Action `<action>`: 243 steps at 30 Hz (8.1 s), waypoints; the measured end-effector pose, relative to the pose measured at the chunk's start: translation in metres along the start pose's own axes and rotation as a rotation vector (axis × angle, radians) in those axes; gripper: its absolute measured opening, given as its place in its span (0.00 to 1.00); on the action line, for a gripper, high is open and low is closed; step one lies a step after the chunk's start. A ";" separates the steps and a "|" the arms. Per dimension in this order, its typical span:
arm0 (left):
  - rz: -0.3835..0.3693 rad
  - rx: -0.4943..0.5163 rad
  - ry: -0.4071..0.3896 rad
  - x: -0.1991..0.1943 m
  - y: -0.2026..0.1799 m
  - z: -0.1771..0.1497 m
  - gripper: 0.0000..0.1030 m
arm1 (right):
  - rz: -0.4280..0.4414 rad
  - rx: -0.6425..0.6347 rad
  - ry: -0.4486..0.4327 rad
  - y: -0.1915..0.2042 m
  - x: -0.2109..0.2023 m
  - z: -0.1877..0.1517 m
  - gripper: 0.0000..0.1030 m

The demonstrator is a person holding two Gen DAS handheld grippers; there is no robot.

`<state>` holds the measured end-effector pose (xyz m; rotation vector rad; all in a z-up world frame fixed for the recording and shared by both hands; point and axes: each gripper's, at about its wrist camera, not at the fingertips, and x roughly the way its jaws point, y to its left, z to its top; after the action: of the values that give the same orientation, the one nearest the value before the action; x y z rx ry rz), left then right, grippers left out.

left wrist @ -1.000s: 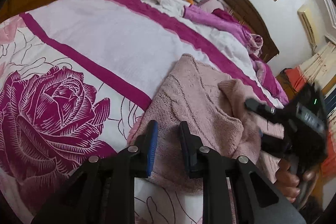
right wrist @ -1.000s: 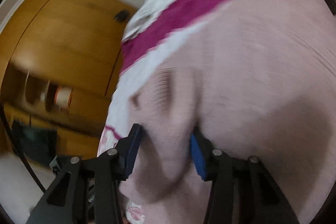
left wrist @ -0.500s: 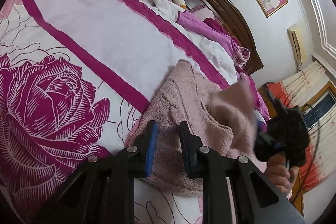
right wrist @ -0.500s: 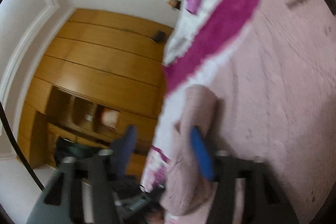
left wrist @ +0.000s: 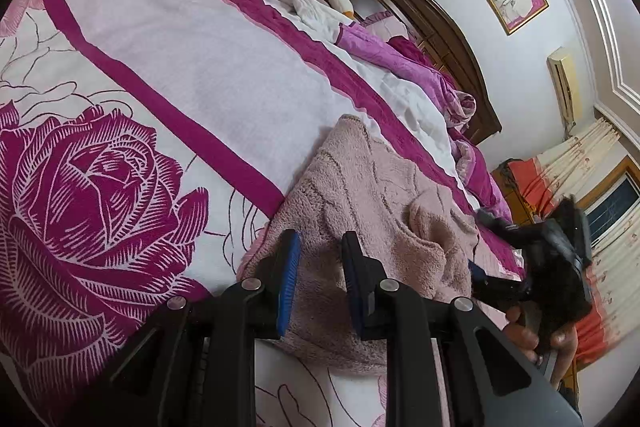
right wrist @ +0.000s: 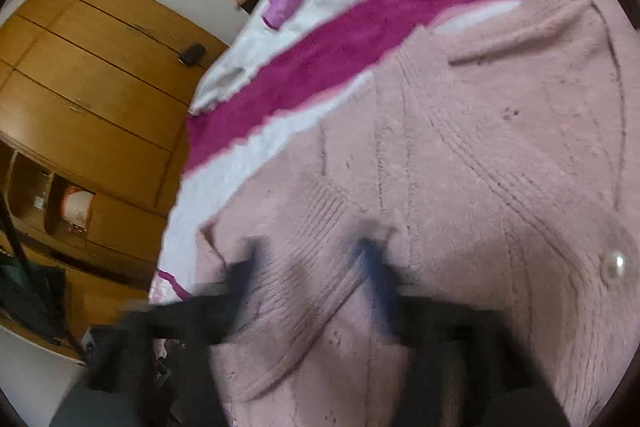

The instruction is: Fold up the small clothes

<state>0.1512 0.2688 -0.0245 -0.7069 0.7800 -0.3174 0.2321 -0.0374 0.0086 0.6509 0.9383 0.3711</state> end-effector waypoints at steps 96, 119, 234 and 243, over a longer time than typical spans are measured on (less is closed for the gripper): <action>-0.059 0.430 0.454 0.253 -0.444 -0.205 0.00 | -0.236 0.666 -0.636 -0.526 -0.517 0.093 0.42; -0.132 0.324 0.341 0.197 -0.397 -0.160 0.00 | -0.208 -0.085 -0.295 -0.273 -0.312 0.069 0.12; 0.190 0.145 0.347 -0.141 -0.131 -0.150 0.22 | -0.409 0.027 -0.107 -0.206 -0.400 -0.172 0.62; 0.238 0.152 0.320 -0.163 -0.113 -0.187 0.22 | -0.359 0.046 -0.113 -0.210 -0.410 -0.210 0.62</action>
<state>-0.0973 0.1829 0.0455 -0.4181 1.1206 -0.2728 -0.1649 -0.3504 0.0367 0.5262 0.9363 -0.0067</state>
